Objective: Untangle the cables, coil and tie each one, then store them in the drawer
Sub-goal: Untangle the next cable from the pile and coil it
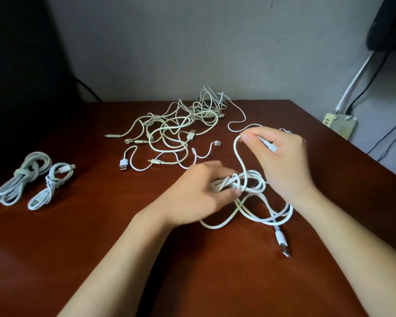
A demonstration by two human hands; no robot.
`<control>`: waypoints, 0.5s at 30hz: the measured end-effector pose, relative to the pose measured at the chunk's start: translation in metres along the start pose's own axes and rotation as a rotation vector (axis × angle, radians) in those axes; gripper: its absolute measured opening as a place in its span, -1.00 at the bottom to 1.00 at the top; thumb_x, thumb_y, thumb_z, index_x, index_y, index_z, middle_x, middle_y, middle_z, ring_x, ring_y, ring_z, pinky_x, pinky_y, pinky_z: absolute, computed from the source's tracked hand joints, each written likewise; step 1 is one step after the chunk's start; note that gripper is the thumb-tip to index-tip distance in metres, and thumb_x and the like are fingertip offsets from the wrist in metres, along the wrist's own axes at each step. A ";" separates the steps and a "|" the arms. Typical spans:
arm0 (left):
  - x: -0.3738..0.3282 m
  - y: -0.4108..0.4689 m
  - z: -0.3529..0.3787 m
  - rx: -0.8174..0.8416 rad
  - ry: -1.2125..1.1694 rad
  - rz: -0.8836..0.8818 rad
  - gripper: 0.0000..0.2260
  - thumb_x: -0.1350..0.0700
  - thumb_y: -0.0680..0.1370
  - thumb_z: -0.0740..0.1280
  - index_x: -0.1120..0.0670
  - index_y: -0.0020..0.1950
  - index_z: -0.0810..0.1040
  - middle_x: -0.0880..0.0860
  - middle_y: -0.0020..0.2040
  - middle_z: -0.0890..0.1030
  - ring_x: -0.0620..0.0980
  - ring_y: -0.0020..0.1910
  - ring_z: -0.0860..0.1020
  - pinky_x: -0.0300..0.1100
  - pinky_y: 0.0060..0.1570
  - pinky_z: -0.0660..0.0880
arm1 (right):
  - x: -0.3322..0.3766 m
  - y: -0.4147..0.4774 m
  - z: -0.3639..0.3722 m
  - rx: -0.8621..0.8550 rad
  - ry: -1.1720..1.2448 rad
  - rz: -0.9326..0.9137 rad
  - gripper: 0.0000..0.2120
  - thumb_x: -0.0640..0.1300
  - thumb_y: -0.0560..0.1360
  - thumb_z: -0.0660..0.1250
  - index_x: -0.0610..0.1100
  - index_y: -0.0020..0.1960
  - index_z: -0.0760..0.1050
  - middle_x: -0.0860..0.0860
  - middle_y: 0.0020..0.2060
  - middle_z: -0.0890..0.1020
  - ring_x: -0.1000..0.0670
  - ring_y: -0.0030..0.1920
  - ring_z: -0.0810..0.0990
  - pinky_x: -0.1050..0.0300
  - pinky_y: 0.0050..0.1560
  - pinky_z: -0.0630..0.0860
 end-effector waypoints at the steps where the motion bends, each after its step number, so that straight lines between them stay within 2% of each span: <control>1: 0.001 0.000 0.000 0.002 -0.002 -0.008 -0.82 0.11 0.56 0.33 -0.07 -0.23 0.53 0.00 -0.22 0.38 -0.21 -0.29 0.37 -0.38 -0.24 0.26 | 0.002 0.000 -0.001 -0.010 0.007 -0.007 -0.87 -0.18 0.51 0.34 0.05 -0.10 0.59 0.32 -0.19 0.60 0.34 -0.09 0.58 0.46 -0.01 0.41; 4: 0.007 0.001 0.001 -0.002 -0.017 -0.056 -0.82 0.06 0.61 0.25 0.06 -0.14 0.57 0.04 -0.18 0.41 -0.20 -0.26 0.39 -0.33 -0.18 0.29 | 0.014 -0.001 -0.004 -0.026 0.036 -0.065 -0.86 -0.21 0.51 0.34 0.03 -0.11 0.58 0.31 -0.20 0.60 0.33 -0.10 0.58 0.46 -0.02 0.40; 7: 0.019 0.004 -0.004 -0.082 -0.059 -0.116 -0.74 -0.02 0.61 0.22 0.12 0.00 0.61 0.10 -0.07 0.56 -0.07 -0.09 0.53 -0.11 0.06 0.40 | 0.031 -0.004 -0.004 -0.005 0.060 -0.168 -0.87 -0.23 0.51 0.34 -0.03 -0.13 0.59 0.28 -0.20 0.61 0.30 -0.12 0.59 0.44 -0.03 0.40; 10: 0.026 0.005 -0.014 -0.176 -0.119 -0.147 -0.65 -0.06 0.55 0.19 0.19 -0.13 0.58 0.14 -0.27 0.51 -0.07 -0.26 0.43 0.06 -0.12 0.41 | 0.050 -0.012 0.003 0.092 0.073 -0.292 -0.88 -0.24 0.50 0.32 -0.16 -0.14 0.64 0.20 -0.29 0.59 0.29 -0.26 0.57 0.44 -0.14 0.42; 12: 0.030 0.004 -0.020 -0.222 -0.157 -0.171 -0.69 0.01 0.54 0.22 0.14 -0.30 0.55 0.11 -0.41 0.44 -0.10 -0.36 0.35 -0.05 -0.30 0.30 | 0.061 -0.021 0.013 0.210 0.124 -0.348 -0.87 -0.27 0.49 0.33 -0.25 -0.15 0.64 0.11 -0.37 0.60 0.23 -0.35 0.59 0.42 -0.22 0.47; 13: 0.031 0.003 -0.022 -0.234 -0.186 -0.182 -0.70 0.03 0.53 0.23 0.16 -0.34 0.52 0.09 -0.43 0.40 -0.08 -0.38 0.32 -0.10 -0.31 0.25 | 0.066 -0.026 0.019 0.272 0.130 -0.387 -0.88 -0.28 0.49 0.34 -0.27 -0.16 0.64 0.05 -0.38 0.62 0.19 -0.35 0.60 0.40 -0.21 0.49; 15: 0.038 0.003 -0.024 -0.263 -0.278 -0.218 -0.66 0.07 0.58 0.24 0.31 -0.27 0.46 0.12 -0.38 0.36 -0.01 -0.34 0.28 -0.11 -0.29 0.22 | 0.077 -0.038 0.032 0.377 0.092 -0.459 -0.88 -0.25 0.48 0.36 -0.26 -0.19 0.64 0.02 -0.37 0.65 0.16 -0.33 0.60 0.40 -0.18 0.48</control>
Point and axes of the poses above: each hand's wrist, its own y-axis towards the middle knuckle, its own z-axis out of the palm, x = y × z, the point moved 8 cm from there along y, towards the middle knuckle
